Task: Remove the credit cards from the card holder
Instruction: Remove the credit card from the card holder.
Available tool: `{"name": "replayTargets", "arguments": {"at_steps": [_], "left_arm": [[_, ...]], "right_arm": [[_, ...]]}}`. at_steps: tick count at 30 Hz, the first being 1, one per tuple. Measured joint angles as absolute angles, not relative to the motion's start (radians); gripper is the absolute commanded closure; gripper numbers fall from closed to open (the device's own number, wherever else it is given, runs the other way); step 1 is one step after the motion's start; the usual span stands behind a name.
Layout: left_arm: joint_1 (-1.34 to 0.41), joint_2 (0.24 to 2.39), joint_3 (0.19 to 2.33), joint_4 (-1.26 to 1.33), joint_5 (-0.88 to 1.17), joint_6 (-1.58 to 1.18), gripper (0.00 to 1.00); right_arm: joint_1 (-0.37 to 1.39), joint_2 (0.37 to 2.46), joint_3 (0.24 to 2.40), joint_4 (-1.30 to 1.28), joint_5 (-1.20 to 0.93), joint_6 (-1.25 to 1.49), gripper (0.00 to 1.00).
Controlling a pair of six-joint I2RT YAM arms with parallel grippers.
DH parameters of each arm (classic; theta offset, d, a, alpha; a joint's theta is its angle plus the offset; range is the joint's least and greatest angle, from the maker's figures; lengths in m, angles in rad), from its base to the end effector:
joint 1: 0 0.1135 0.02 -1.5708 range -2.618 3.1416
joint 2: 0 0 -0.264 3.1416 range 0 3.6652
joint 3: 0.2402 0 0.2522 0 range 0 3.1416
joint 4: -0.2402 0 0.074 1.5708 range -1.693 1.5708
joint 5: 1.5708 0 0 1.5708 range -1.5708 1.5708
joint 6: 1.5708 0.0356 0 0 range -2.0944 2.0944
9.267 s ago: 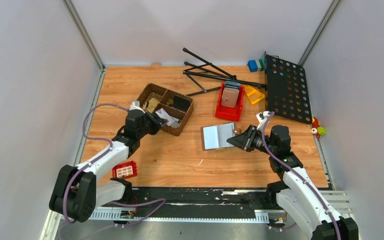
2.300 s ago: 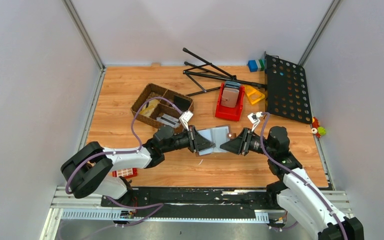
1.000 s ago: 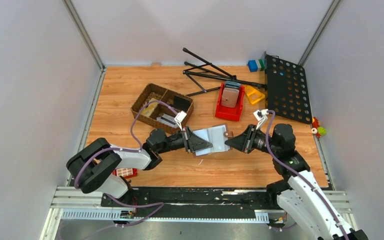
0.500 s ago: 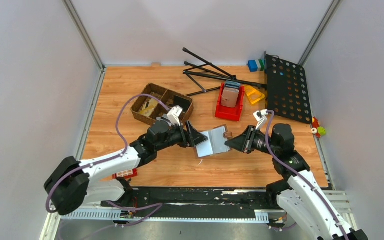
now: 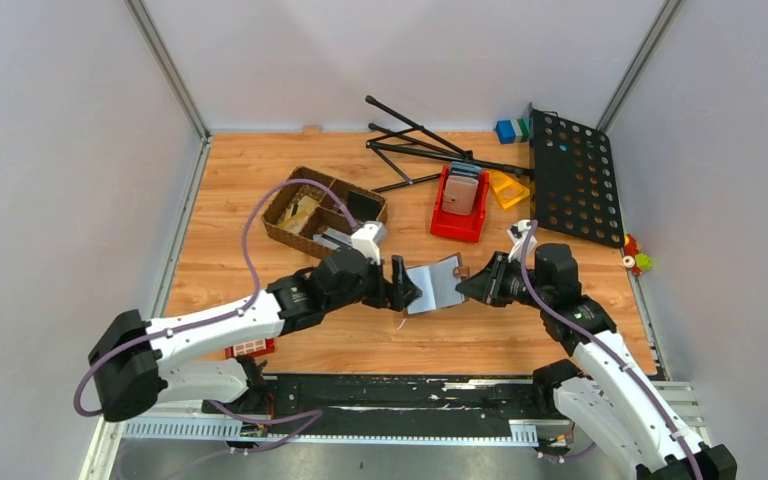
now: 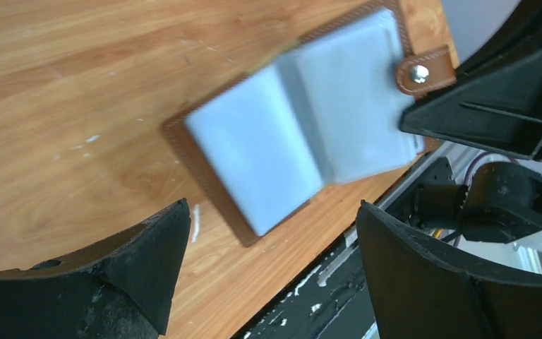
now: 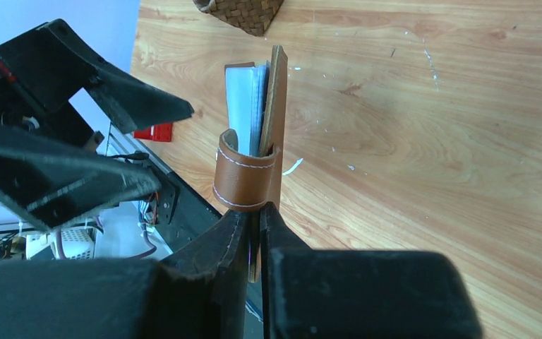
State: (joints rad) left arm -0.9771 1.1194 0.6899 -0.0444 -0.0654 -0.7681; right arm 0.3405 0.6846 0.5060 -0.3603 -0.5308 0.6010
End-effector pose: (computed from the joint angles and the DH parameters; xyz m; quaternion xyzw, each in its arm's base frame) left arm 0.1418 -0.2059 0.2536 0.0720 0.8500 -0.3812 0.3563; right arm 0.1420 0.0694 0.2422 -0.0193 0.8491 0.4193 0.3208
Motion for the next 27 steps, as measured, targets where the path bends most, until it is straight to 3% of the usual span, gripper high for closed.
{"name": "replayTargets", "arguments": {"at_steps": [6, 22, 27], "left_arm": [[-1.078, 1.273, 0.770, -0.011, -0.072, -0.749, 0.13], [-1.085, 1.421, 0.810, 0.159, 0.054, -0.745, 0.12], [-1.085, 1.443, 0.817, 0.180, 0.078, -0.744, 0.29]], "right_arm": [[0.365, 0.700, 0.506, -0.360, -0.513, 0.625, 1.00], [0.370, 0.694, 0.444, -0.275, -0.561, 0.720, 1.00], [0.370, 0.689, 0.437, -0.267, -0.577, 0.744, 1.00]]}}
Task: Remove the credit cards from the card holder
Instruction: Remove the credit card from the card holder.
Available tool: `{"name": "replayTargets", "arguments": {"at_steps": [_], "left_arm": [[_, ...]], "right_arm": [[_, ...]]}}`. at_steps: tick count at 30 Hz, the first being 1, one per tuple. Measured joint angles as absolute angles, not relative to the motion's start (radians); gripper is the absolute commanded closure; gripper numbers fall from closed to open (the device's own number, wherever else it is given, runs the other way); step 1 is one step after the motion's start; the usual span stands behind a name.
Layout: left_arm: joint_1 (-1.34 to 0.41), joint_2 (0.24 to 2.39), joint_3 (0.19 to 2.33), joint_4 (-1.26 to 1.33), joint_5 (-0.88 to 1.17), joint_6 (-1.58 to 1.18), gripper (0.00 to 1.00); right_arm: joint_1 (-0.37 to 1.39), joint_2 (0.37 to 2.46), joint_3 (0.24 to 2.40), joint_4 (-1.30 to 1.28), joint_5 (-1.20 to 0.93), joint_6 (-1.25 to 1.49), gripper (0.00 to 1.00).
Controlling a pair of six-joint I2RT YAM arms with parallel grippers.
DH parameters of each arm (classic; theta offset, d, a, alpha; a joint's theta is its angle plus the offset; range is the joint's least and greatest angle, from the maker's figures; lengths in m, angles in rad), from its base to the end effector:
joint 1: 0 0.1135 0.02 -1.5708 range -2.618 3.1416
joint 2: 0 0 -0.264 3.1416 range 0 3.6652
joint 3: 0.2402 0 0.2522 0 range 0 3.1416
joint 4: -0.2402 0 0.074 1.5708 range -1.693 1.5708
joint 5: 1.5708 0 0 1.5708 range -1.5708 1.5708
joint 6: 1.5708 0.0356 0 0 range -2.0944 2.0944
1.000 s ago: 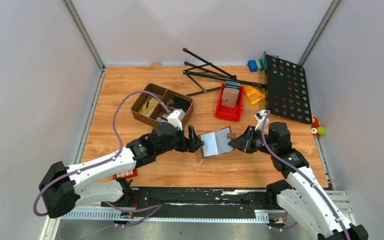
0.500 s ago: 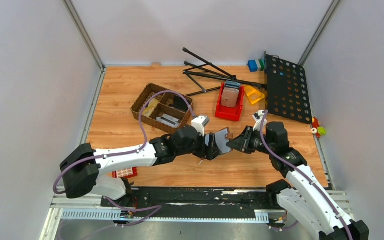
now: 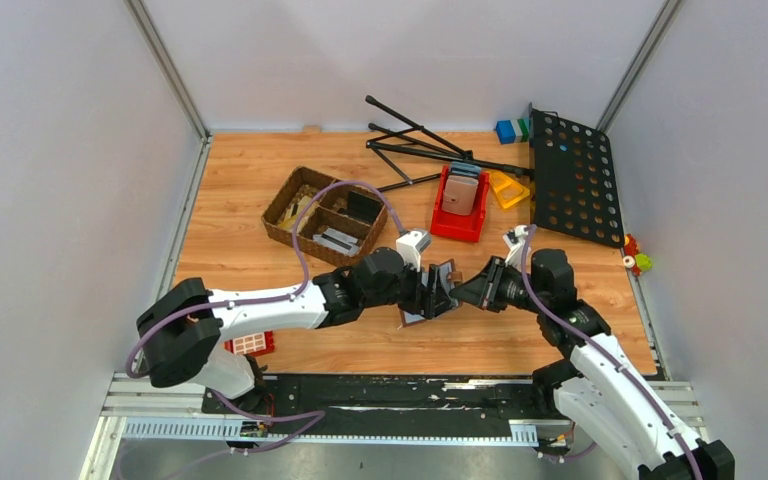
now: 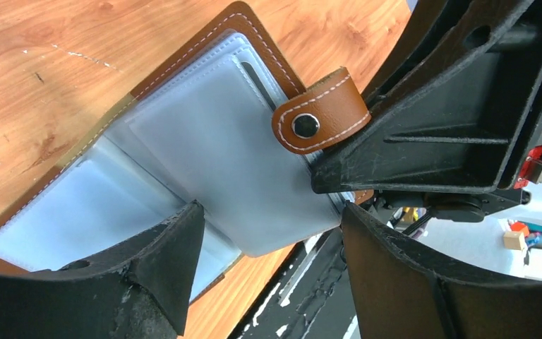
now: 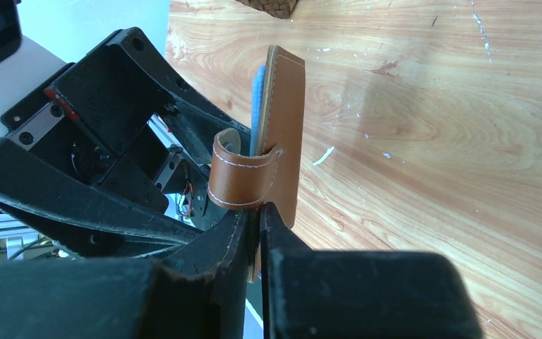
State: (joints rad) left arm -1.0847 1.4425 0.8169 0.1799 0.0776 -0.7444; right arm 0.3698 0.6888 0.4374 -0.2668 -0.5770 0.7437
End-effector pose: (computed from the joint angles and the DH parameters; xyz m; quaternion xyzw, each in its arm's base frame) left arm 0.1465 -0.2831 0.2333 0.1635 0.8296 -0.4423 0.2992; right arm 0.1408 0.0754 0.2270 0.0136 0.8411 0.4633 0.2788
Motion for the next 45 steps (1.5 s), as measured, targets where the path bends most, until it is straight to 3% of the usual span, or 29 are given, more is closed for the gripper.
{"name": "replayTargets", "arguments": {"at_steps": [9, 20, 27, 39, 45], "left_arm": [[-1.073, 1.465, 0.830, 0.186, 0.109, -0.772, 0.57], [-1.069, 1.554, 0.797, 0.236, 0.105, -0.786, 0.65], [-1.058, 1.650, 0.760, 0.266, 0.088, -0.787, 0.65], [-1.058, 1.606, 0.708, 0.204, -0.052, -0.804, 0.63], [-1.058, 1.525, 0.680, 0.118, -0.120, -0.813, 0.46]], "right_arm": [[0.370, 0.680, 0.416, -0.253, -0.565, 0.756, 1.00], [0.370, 0.732, 0.366, -0.243, -0.521, 0.744, 1.00], [0.370, 0.769, 0.338, -0.245, -0.501, 0.729, 1.00], [0.370, 0.769, 0.338, -0.253, -0.467, 0.689, 1.00], [0.370, 0.775, 0.338, -0.253, -0.462, 0.683, 1.00]]}}
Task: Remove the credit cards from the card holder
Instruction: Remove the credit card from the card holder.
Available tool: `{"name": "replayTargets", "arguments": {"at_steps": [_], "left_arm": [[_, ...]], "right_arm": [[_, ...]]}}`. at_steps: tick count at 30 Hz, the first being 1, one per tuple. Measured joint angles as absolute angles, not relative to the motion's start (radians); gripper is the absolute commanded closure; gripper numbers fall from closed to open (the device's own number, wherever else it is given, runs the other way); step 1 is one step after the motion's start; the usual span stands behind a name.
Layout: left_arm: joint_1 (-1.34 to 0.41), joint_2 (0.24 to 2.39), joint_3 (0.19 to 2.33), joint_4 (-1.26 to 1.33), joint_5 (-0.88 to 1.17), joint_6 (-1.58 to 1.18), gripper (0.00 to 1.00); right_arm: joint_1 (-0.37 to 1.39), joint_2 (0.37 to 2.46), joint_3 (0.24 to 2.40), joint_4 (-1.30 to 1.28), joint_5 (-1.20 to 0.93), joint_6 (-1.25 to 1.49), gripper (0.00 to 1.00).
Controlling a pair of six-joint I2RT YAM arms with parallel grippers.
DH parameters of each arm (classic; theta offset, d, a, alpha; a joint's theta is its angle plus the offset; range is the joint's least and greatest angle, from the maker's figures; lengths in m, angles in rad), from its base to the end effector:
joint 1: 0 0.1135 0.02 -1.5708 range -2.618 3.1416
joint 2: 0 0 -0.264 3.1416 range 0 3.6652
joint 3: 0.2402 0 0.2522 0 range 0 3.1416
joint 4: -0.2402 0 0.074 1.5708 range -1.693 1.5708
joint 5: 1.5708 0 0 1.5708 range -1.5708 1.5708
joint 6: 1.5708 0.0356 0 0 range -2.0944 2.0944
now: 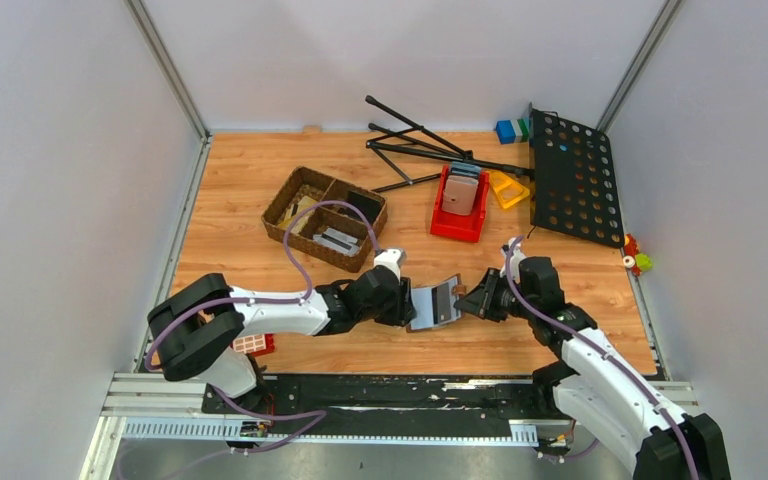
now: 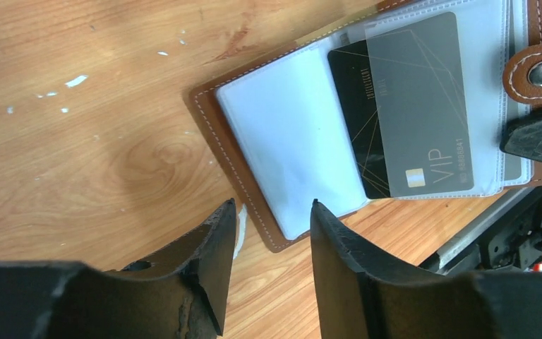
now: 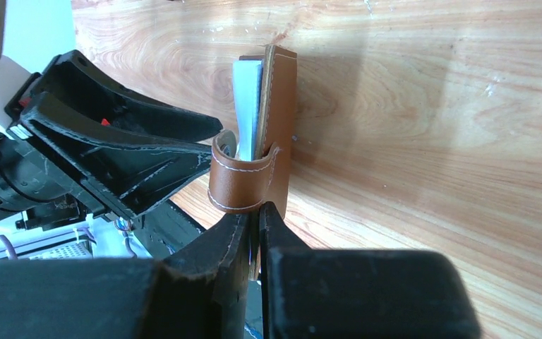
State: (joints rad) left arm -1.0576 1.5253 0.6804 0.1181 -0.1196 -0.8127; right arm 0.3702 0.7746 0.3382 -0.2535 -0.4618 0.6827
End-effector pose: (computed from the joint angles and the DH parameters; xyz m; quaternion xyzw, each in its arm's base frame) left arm 0.1496 -0.2568 0.1612 0.0869 0.9068 -0.2966 0.2866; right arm 0.1437 0.0728 0.1816 0.0407 0.8850 0.3875 0.2548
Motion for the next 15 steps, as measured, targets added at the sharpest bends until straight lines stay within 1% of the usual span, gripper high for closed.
{"name": "replayTargets", "arguments": {"at_steps": [3, 5, 7, 9, 13, 15], "left_arm": [[-1.058, 1.509, 0.674, 0.104, -0.136, -0.813, 0.41], [-1.058, 1.509, 0.674, 0.105, -0.136, -0.812, 0.41], [-1.058, 1.509, 0.674, 0.113, -0.128, -0.805, 0.42], [-1.058, 1.510, 0.675, 0.127, -0.116, -0.795, 0.46], [-1.058, 1.554, 0.699, 0.153, -0.097, -0.766, 0.60], [-1.058, 1.588, 0.720, 0.161, -0.087, -0.751, 0.68]], "right_arm": [[0.370, 0.783, 0.329, -0.246, -0.463, 0.683, 1.00], [0.370, 0.790, 0.311, -0.236, -0.466, 0.683, 1.00], [0.370, 0.795, 0.293, -0.223, -0.471, 0.686, 0.98], [0.370, 0.798, 0.276, -0.211, -0.477, 0.688, 0.95], [0.370, 0.798, 0.257, -0.187, -0.485, 0.691, 0.91], [0.370, 0.798, 0.253, -0.179, -0.488, 0.691, 0.83]]}}
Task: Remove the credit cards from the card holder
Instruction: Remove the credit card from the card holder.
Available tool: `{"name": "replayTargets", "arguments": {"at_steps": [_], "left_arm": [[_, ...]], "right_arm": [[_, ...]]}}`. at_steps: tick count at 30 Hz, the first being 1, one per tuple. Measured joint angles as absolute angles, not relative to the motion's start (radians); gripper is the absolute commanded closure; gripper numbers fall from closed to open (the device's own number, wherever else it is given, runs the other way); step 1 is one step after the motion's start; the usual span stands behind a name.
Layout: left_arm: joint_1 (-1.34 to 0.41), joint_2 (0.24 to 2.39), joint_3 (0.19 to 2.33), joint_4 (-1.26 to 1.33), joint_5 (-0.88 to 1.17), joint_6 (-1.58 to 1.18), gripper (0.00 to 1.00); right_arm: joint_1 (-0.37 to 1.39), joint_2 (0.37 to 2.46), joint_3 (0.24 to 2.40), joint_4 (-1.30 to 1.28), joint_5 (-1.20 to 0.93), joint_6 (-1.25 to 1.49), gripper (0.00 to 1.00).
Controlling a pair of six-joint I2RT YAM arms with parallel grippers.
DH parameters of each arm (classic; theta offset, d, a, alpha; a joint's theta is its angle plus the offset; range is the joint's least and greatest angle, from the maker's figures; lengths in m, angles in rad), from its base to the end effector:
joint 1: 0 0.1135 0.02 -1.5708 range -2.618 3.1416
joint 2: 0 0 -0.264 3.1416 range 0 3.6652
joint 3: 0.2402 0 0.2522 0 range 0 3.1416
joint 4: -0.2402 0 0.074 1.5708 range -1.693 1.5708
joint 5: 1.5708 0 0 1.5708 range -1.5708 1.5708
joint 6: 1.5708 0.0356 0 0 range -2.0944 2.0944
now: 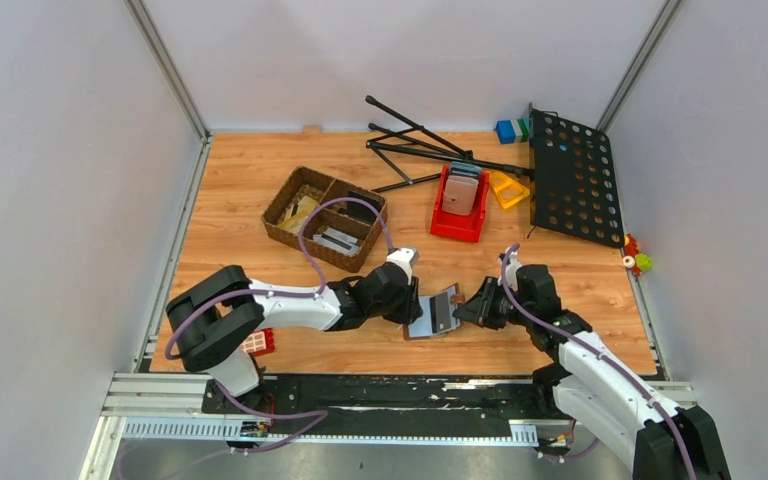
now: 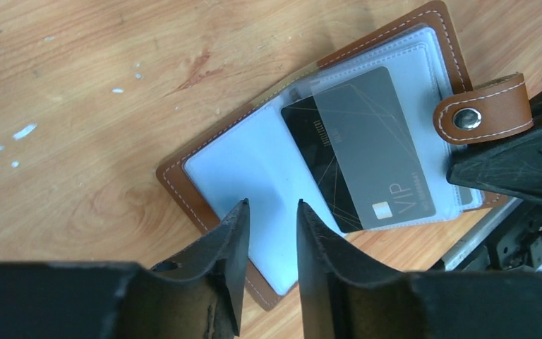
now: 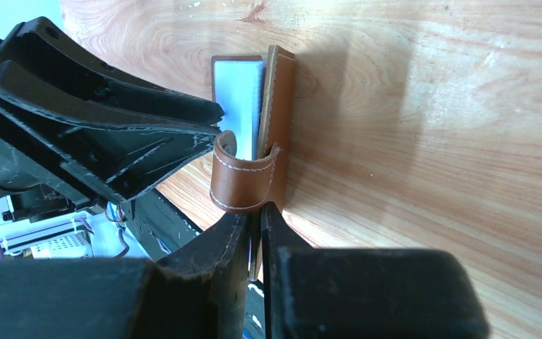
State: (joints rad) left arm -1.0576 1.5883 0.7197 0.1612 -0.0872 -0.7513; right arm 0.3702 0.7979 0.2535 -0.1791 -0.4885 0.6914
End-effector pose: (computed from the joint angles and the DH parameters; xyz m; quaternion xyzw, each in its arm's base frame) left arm 0.1558 -0.2701 0.1581 0.1204 0.8996 -0.3041 0.2895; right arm 0.1388 0.0718 0.1572 0.0433 0.8891 0.3920 0.2324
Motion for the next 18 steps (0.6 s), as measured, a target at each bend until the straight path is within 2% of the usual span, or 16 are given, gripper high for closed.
{"name": "replayTargets", "arguments": {"at_steps": [4, 6, 18], "left_arm": [[-1.057, 1.635, 0.748, 0.164, -0.068, -0.721, 0.77], [-1.057, 1.644, 0.757, 0.166, -0.058, -0.710, 0.79], [-1.056, 1.676, 0.781, 0.173, -0.010, -0.682, 0.81]], "right_arm": [[0.370, 0.799, 0.248, -0.160, -0.494, 0.695, 0.67], [0.370, 0.803, 0.247, -0.155, -0.497, 0.696, 0.64], [0.370, 0.916, 0.247, -0.109, -0.517, 0.689, 0.66]]}}
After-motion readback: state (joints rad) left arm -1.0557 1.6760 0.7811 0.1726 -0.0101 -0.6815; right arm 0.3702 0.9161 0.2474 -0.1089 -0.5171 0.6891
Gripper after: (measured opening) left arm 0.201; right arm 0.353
